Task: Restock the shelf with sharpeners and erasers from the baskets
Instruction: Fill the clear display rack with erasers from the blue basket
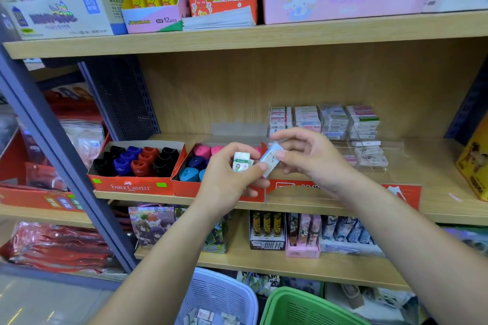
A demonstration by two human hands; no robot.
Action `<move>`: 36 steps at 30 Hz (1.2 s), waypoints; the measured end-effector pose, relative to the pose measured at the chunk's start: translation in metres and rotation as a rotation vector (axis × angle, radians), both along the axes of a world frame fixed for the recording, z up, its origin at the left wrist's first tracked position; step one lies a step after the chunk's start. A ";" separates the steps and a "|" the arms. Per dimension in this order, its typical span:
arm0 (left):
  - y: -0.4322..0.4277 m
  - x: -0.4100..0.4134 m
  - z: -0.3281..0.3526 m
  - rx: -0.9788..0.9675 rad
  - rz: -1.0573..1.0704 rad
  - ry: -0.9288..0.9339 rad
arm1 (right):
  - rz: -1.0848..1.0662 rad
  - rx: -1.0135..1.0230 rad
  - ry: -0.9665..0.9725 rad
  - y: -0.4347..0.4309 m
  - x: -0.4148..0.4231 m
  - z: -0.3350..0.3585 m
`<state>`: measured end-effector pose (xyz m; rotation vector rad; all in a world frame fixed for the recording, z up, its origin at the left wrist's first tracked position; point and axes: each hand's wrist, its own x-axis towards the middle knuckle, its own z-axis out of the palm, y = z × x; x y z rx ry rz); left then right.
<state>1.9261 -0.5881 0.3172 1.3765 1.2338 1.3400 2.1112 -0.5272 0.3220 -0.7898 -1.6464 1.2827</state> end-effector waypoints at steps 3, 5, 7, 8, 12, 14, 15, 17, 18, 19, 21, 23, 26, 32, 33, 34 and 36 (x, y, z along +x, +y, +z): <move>-0.001 0.007 -0.002 0.009 -0.035 0.032 | -0.012 -0.076 0.110 -0.003 0.002 -0.003; -0.001 0.011 -0.002 0.024 -0.041 0.046 | -0.009 -0.076 0.062 -0.003 0.008 -0.005; 0.001 0.015 -0.003 0.025 -0.048 0.043 | -0.011 -0.055 -0.009 -0.004 0.019 -0.004; 0.002 0.018 -0.004 0.019 -0.055 0.040 | -0.013 -0.050 -0.012 -0.004 0.023 -0.003; 0.007 0.032 -0.004 0.027 -0.105 0.046 | -0.004 -0.041 0.049 -0.005 0.041 -0.003; 0.010 0.042 -0.003 0.040 -0.111 0.046 | 0.020 -0.038 0.078 -0.004 0.053 -0.006; 0.011 0.046 -0.003 0.038 -0.106 0.047 | 0.036 -0.037 0.093 -0.003 0.058 -0.008; 0.014 0.054 -0.003 0.020 -0.106 0.062 | 0.045 -0.032 0.112 -0.004 0.069 -0.011; 0.016 0.058 -0.004 0.011 -0.107 0.073 | 0.031 -0.023 0.104 -0.005 0.073 -0.012; 0.017 0.061 -0.005 0.008 -0.108 0.085 | 0.009 -0.012 0.086 -0.006 0.076 -0.013; 0.021 0.068 -0.009 0.018 -0.102 0.099 | -0.033 -0.008 0.080 -0.007 0.081 -0.015; 0.024 0.074 -0.011 0.031 -0.085 0.116 | -0.071 -0.008 0.102 -0.007 0.086 -0.018; 0.024 0.080 -0.011 0.025 -0.090 0.131 | -0.122 0.015 0.091 -0.008 0.094 -0.020; 0.024 0.088 -0.015 0.016 -0.125 0.146 | -0.199 -0.055 0.128 -0.007 0.101 -0.022; 0.024 0.088 -0.017 0.014 -0.129 0.152 | -0.206 -0.074 0.137 -0.007 0.101 -0.022; 0.024 0.089 -0.018 0.014 -0.129 0.168 | -0.209 -0.090 0.140 -0.008 0.101 -0.022; 0.023 0.090 -0.020 0.031 -0.125 0.213 | -0.208 -0.102 0.129 -0.010 0.102 -0.022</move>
